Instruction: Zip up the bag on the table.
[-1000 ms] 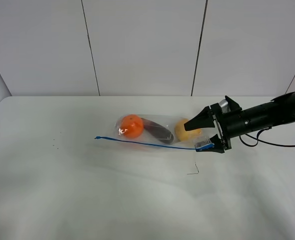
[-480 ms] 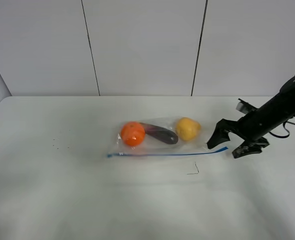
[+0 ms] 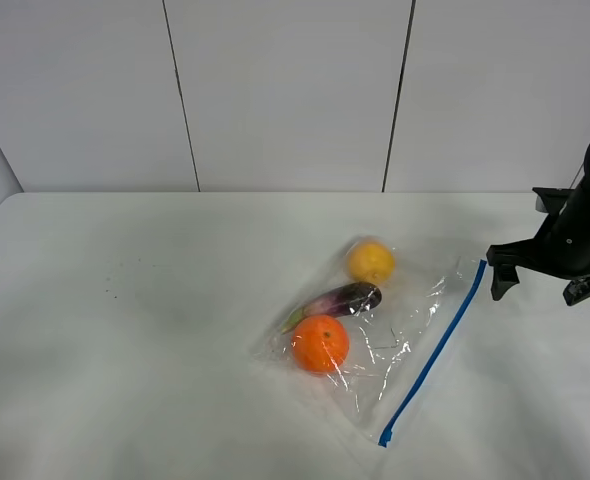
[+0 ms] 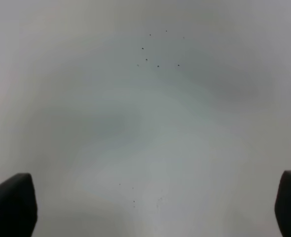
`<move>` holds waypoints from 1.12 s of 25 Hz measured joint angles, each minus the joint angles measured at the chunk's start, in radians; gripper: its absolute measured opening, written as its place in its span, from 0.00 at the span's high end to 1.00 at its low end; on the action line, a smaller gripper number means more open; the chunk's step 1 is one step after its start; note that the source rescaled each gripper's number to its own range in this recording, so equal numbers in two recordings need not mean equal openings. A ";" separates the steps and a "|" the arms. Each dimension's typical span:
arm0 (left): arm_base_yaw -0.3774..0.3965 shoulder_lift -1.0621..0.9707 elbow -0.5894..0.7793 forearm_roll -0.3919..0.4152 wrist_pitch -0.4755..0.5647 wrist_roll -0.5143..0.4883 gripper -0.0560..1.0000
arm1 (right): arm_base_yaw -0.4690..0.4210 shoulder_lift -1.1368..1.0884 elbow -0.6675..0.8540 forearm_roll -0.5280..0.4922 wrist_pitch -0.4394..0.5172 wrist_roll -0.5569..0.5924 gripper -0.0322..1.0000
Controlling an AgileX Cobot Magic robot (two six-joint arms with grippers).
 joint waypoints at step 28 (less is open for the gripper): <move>0.000 0.000 0.000 0.000 -0.001 -0.001 0.00 | 0.000 -0.220 0.000 0.014 0.075 -0.106 0.00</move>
